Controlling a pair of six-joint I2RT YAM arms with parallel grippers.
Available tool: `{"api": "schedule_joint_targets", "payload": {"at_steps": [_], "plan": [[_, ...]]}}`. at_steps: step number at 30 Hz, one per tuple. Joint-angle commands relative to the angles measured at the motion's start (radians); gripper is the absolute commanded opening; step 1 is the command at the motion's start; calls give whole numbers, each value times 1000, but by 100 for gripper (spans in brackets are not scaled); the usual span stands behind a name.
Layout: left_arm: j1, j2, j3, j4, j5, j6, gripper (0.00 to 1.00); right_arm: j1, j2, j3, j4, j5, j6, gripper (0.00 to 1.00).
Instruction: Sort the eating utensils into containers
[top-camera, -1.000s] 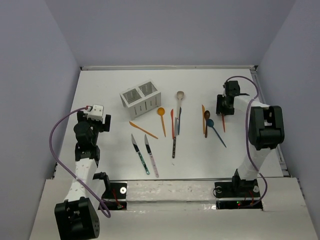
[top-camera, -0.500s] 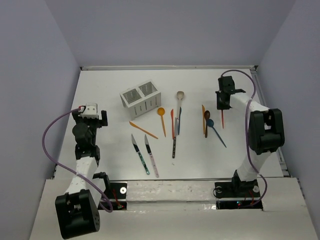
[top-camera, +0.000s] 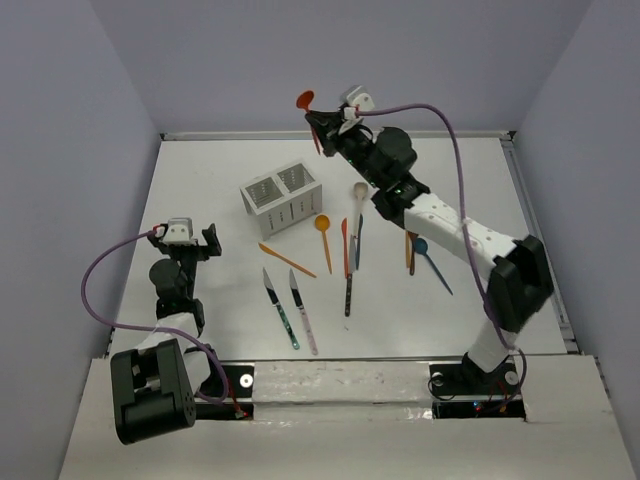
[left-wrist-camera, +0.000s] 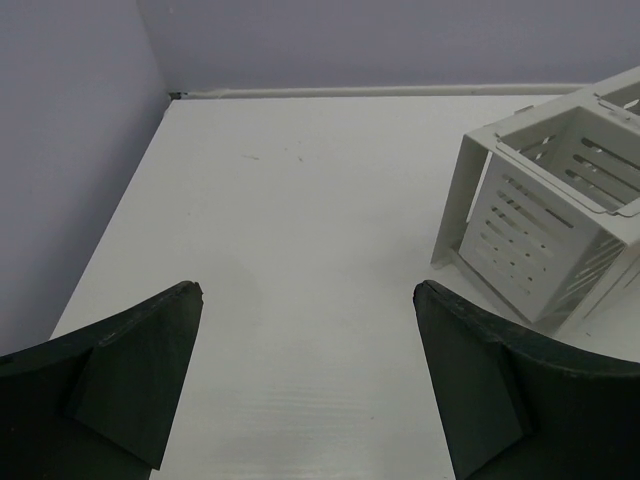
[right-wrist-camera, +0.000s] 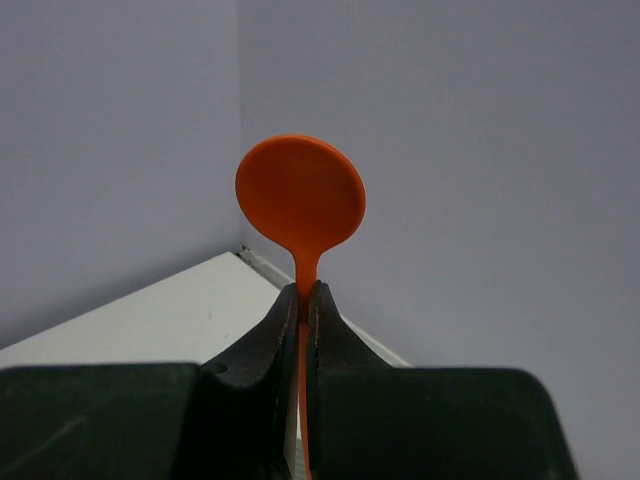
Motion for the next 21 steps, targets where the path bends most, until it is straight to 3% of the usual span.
{"api": "schedule_joint_targets", "payload": {"at_steps": [1, 5, 12, 20, 21], "plan": [[5, -7, -11, 138, 47, 4, 99, 23, 273, 182, 178, -94, -17, 0], [5, -8, -11, 130, 52, 8, 99, 32, 464, 334, 195, -112, 12, 0], [5, -13, -11, 129, 67, 14, 99, 32, 607, 405, 190, -60, -39, 0], [5, -19, -14, 127, 76, 18, 99, 32, 569, 213, 245, -14, -8, 0], [5, -19, -14, 126, 76, 18, 99, 32, 562, 196, 248, -13, -4, 4]]}}
